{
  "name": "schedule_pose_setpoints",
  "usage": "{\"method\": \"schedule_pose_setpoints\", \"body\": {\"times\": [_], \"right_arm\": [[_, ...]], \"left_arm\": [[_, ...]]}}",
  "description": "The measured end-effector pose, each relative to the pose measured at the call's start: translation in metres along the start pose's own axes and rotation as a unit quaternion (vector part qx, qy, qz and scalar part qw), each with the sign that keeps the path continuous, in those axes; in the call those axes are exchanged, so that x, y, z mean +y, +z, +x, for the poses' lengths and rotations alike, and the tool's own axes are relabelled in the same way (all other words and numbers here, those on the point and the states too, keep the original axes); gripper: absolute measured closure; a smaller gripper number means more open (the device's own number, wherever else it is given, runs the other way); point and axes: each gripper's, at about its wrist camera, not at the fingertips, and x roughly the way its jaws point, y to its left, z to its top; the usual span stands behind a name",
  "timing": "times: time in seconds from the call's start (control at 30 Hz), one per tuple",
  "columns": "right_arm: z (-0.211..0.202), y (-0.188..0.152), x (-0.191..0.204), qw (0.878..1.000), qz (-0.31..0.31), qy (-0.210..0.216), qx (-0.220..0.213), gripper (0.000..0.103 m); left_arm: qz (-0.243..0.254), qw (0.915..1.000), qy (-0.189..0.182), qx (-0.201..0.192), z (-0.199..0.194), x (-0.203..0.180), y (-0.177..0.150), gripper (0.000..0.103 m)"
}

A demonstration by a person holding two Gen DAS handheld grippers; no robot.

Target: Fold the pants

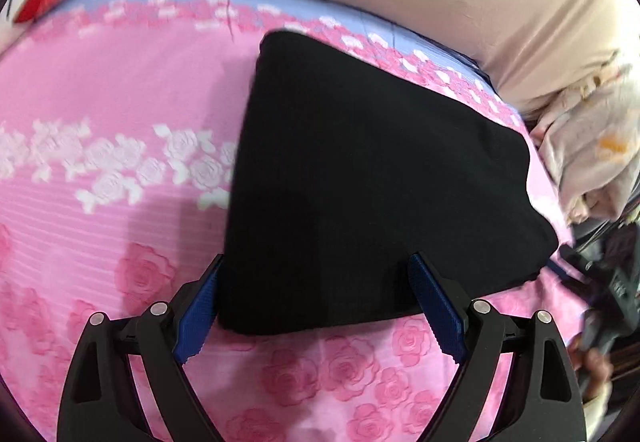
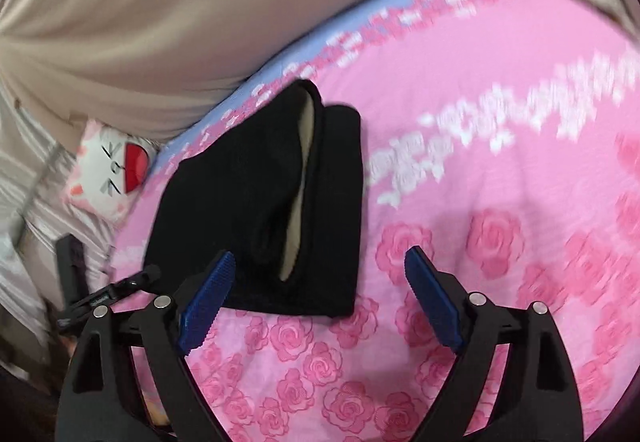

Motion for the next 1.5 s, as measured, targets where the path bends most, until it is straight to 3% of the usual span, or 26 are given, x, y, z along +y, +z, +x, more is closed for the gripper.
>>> {"method": "schedule_pose_setpoints", "body": {"times": [0.17,0.33,0.5,0.8,1.07,1.27,1.5], "right_arm": [[0.004,-0.005,-0.011,0.999,0.032,0.03,0.01,0.014],[0.019,0.002,-0.001,0.997,0.033,0.055,0.032,0.007],[0.044,0.013,0.017,0.997,0.008,0.055,0.051,0.005],[0.067,0.026,0.029,0.998,-0.002,0.047,0.037,0.005],[0.056,0.012,0.024,0.998,-0.005,0.055,0.042,0.005],[0.051,0.0,0.029,0.998,-0.022,0.047,0.044,0.005],[0.076,0.017,0.034,0.998,-0.023,0.053,0.026,0.005]], "left_arm": [[-0.015,0.9995,-0.024,0.012,0.007,0.005,0.005,0.016],[0.002,0.9996,-0.023,0.017,0.018,0.001,0.017,0.011],[0.012,0.9997,-0.011,0.018,0.028,-0.004,0.031,0.012],[0.014,0.9998,-0.001,0.011,0.045,-0.012,0.05,0.005],[0.0,0.9998,-0.014,0.014,0.037,-0.005,0.044,0.006],[0.039,0.9991,0.017,0.003,0.032,-0.017,0.023,0.006],[0.028,0.9995,0.01,-0.014,0.046,-0.018,0.043,0.005]]}}
